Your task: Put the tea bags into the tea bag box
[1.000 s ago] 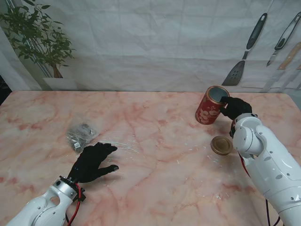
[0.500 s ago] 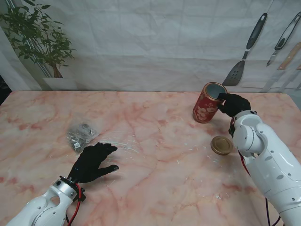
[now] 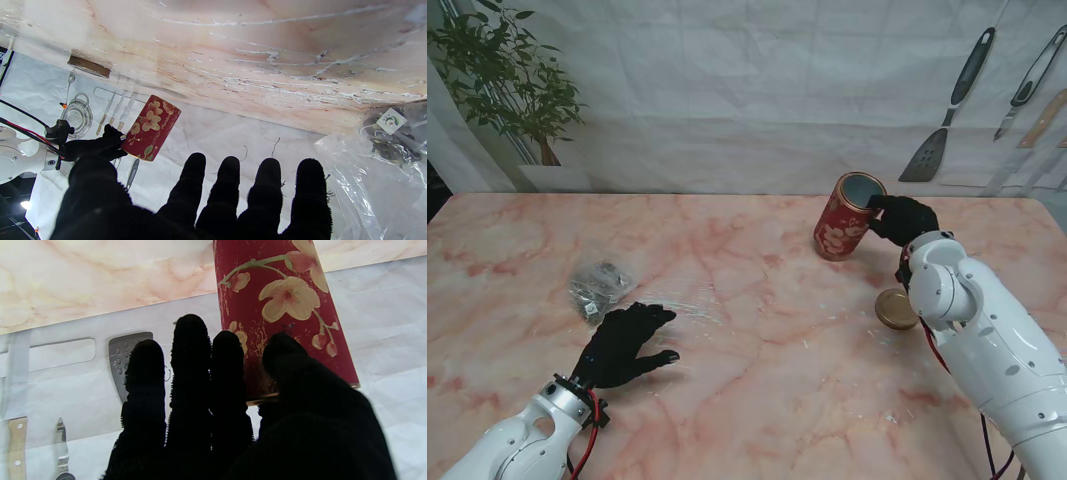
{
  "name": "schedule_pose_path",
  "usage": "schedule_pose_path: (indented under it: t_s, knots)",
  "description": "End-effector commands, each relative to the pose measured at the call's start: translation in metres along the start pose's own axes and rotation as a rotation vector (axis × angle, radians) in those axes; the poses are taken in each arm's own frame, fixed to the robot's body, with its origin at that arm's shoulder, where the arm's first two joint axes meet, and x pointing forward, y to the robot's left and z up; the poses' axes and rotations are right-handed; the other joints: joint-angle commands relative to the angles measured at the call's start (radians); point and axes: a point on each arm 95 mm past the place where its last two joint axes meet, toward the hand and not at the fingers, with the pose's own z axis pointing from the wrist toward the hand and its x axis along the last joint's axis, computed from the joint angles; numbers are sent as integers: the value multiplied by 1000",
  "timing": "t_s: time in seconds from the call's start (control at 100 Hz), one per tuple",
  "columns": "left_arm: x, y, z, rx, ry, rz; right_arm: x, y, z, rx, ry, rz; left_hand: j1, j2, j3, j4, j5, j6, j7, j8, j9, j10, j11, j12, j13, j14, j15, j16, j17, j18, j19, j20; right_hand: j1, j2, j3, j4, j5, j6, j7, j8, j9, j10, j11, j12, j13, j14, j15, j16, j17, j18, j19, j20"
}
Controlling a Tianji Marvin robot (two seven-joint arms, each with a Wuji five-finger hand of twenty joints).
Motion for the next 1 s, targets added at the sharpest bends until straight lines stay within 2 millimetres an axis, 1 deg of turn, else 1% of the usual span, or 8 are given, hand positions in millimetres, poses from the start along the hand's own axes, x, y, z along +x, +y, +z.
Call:
schedule_pose_path:
  t_s: [0.0,0.2,0.78,0.99]
  knots:
    - [1,1,0,-12,1,-1,12,-1,1,5,37,17,3,6,18,22,4,-13,2,-3,-9,-24,3,-13,2,-18,-21,-8,-3,-8,20,-2,35,97,-2,1,78,57,58,24,7,-41,20,11,14,9,34,12,-8,29,27,16]
    - [1,1,0,-15,-1,-2,31,-5,3,2,101,61,4,5,19,22,4,-10,2,-3,-9,-25,2,-13,2,-18,-21,-8,-3,-9,20,-2,36,96,-3,1,79,56,56,26,6,-37,19,11,12,12,35,13,-12,33,25,16]
    - [-1,0,-2,-6,-9,-3,89,-18,16,26,261,58,4,4,19,22,4,-10,1,-4,-8,-23,2,-13,3,-17,-21,-8,-2,-8,20,-2,37,96,-5,1,81,56,50,30,6,-39,16,14,10,10,33,14,-14,32,18,16]
    - [-2,0,-2,-5,-11,-3,105,-26,18,49,309,64,5,4,19,23,4,-9,1,-4,-8,-25,2,-13,3,-17,-21,-8,-2,-8,21,-2,37,97,-6,1,80,56,49,31,6,-39,16,16,8,10,33,14,-14,32,16,16]
